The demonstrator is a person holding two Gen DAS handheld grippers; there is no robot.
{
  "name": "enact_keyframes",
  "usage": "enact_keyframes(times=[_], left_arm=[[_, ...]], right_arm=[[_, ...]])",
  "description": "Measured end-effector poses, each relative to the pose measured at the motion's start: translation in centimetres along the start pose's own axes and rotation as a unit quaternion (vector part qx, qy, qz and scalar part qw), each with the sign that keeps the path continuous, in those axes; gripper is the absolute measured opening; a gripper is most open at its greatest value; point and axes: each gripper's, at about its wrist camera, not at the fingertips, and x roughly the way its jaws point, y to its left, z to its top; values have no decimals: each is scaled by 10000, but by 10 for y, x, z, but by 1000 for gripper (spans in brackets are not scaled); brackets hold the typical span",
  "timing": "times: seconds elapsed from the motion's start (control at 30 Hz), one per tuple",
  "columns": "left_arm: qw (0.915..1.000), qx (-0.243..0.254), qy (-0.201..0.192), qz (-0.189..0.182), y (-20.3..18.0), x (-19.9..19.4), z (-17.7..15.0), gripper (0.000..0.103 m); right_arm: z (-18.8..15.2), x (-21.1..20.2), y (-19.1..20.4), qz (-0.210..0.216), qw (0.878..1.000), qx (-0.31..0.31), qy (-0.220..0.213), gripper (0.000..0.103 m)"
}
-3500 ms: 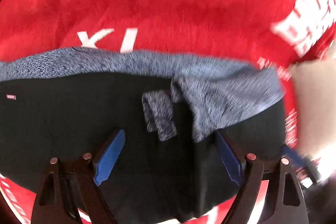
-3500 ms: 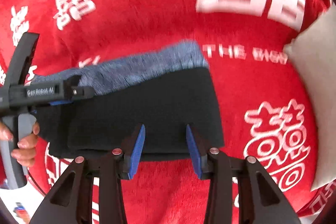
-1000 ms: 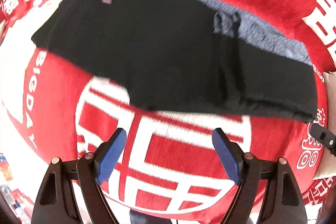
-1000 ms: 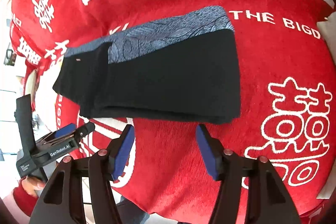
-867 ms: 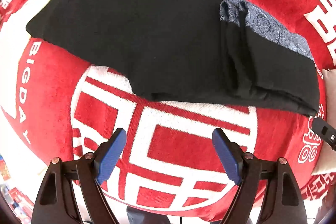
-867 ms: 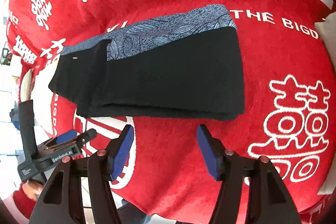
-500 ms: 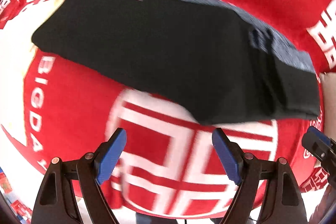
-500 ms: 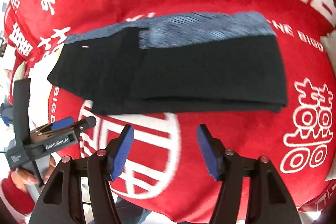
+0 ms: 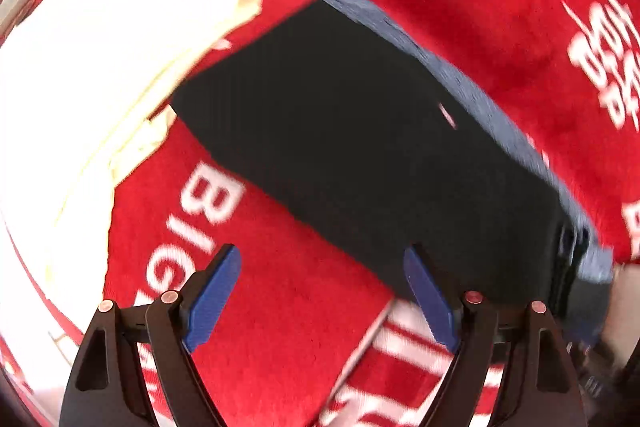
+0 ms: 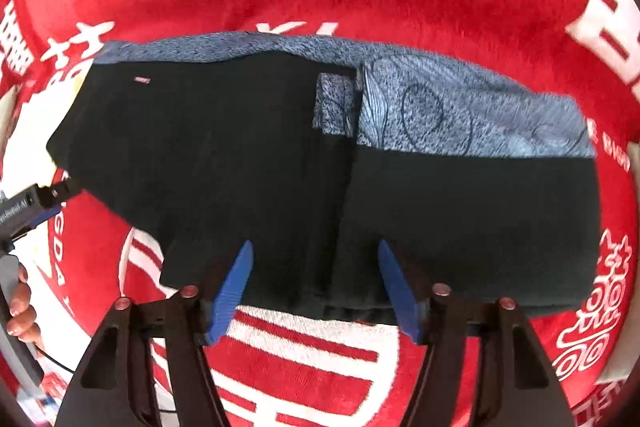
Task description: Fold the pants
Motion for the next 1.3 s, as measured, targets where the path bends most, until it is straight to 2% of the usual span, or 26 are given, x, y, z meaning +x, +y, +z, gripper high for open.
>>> enact_keyframes(times=[0.03,0.2,0.33,0.4,0.57,0.63,0.67,0.8,0.83,0.87,0.9,0.93,0.97,1.07,1.17,1.23,1.3], left_arm=[[9999,-123,-34,-76,6,1,4,84],[9943,-790,-135,-703,30,14,12,84],[9895,-835,-361,-1120,36,17,15,84],[9846,-945,-430,-1410,42,18,17,84],[9781,-1133,-503,-1671,43,22,25,85],[9738,-1210,-551,-1843,43,24,27,94],[9730,-1249,-571,-1852,40,22,27,95],[9753,-1341,-611,-1643,33,24,31,94],[9765,-1330,-607,-1583,33,22,31,82],[9787,-1297,-579,-1480,30,23,33,64],[9827,-1218,-523,-1291,28,24,34,55],[9855,-1149,-499,-1142,27,24,36,40],[9878,-1045,-471,-1050,25,25,37,36],[9933,-657,-583,-750,11,19,38,30],[9951,146,-957,-182,-18,6,32,28],[9894,712,-1253,159,-40,-5,24,28],[9781,1328,-1555,400,-62,-16,11,28]], right_arm=[[-1,0,3,-1,10000,-23,-33,78],[-6,3,14,-286,9990,-335,-18,79],[-6,4,14,-280,9991,-311,-37,80],[-7,3,13,-270,9992,-278,-51,80],[-7,5,17,-367,9986,-366,-48,81],[-7,5,18,-379,9986,-364,-46,81],[-7,6,18,-376,9987,-353,-48,81],[-7,6,19,-392,9985,-368,-55,81],[-7,7,19,-400,9985,-375,-56,81],[-7,7,20,-404,9985,-374,-57,81],[-7,7,20,-406,9985,-370,-57,81],[-7,6,19,-405,9985,-361,-57,81],[-7,6,19,-401,9985,-361,-54,81],[-3,0,20,-398,9987,-304,-54,81],[9,-16,23,-204,9995,-189,-147,80],[26,-31,29,147,9996,-171,-187,81],[49,-40,39,644,9976,-231,-61,81]])
